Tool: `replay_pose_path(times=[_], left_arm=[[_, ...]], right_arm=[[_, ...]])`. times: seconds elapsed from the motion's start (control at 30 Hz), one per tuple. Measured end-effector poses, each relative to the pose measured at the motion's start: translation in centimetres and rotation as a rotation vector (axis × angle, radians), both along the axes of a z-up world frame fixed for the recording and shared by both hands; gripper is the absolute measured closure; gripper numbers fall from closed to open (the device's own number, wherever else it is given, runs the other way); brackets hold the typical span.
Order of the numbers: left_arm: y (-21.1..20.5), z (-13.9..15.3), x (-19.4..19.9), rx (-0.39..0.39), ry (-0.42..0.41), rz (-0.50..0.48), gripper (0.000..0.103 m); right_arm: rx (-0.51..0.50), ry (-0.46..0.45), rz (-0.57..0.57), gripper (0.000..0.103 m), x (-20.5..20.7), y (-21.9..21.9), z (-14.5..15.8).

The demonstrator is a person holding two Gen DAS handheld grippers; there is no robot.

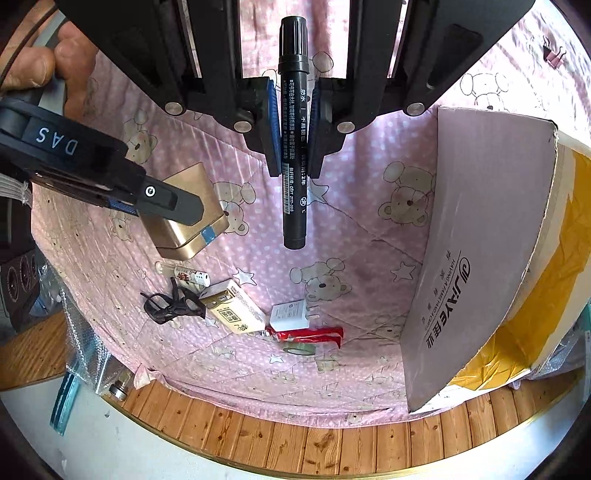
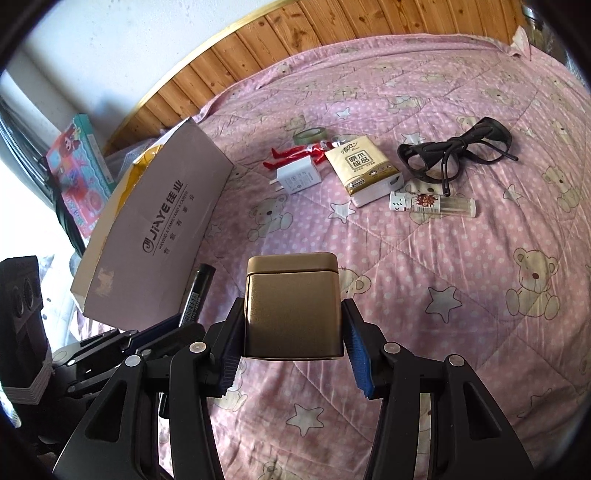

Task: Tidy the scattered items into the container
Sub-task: 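Lift the marker with the left tool while the right tool carries the tin toward the cardboard box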

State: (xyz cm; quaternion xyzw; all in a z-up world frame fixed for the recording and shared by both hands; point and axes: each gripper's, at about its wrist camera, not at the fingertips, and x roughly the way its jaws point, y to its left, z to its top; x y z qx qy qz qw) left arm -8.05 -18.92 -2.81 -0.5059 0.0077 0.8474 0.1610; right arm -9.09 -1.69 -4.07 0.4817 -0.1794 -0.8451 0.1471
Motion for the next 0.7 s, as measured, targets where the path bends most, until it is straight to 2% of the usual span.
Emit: replay_pose_path(times=[0.37,0.7], left_arm=[[-1.4,2.3,-0.7,0.074,0.029,0.002,0.089],[-4.8,5.4,-1.3,0.193,0.049,0.051,0.089]], right_arm=[[-0.007,0.035,0.03,0.05,-0.5,-1.9,2.5],[-0.019,0.06,0.05,0.05,-0.9,-3.7,4.8]])
